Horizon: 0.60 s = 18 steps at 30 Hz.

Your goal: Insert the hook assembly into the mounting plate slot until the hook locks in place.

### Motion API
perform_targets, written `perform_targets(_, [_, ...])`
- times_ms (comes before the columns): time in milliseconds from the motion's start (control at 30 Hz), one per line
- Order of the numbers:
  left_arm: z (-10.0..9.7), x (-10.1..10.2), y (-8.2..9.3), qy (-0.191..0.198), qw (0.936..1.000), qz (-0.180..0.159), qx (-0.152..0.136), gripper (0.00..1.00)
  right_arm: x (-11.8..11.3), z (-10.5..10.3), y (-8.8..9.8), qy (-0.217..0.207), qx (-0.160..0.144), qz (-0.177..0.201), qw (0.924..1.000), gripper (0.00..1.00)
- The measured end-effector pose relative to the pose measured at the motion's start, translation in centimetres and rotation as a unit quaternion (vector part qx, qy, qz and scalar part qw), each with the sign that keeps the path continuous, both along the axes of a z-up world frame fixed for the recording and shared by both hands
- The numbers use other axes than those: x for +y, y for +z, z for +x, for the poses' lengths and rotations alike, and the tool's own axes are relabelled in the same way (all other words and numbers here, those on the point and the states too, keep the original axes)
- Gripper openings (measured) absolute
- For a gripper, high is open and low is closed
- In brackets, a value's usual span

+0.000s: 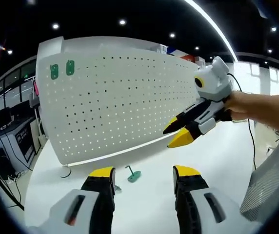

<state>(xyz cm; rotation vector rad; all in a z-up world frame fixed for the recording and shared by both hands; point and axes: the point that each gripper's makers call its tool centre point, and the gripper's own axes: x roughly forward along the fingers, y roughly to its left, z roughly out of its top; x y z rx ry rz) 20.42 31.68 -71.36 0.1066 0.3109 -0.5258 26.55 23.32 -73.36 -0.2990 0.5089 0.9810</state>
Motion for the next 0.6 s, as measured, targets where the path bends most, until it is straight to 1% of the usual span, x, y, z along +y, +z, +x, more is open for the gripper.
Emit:
perform_targets(100, [0.0,-0.1,-0.2,-0.002,1.0,0.001,0.002,0.49,0.7,0.5,-0.8,0.009,0.006,-0.003,0.9999,0.32])
perform_targets(300, [0.0,-0.1,-0.5,-0.005,1.0,0.002,0.009,0.48,1.5,1.5,-3.0,0.015,0.026,-0.01,0.9995,0.31])
perform_targets(467, [0.1,0.1,-0.8,-0.004,0.9999,0.002,0.014,0.48,2.3,2.0,-4.1,0.019,0.037,-0.011,0.9991,0.31])
perform_targets(600, [0.1,0.0,-1.1,-0.007,0.9998,0.005,0.019,0.47,2.9,2.6,-5.4,0.023,0.048,-0.015,0.9985,0.3])
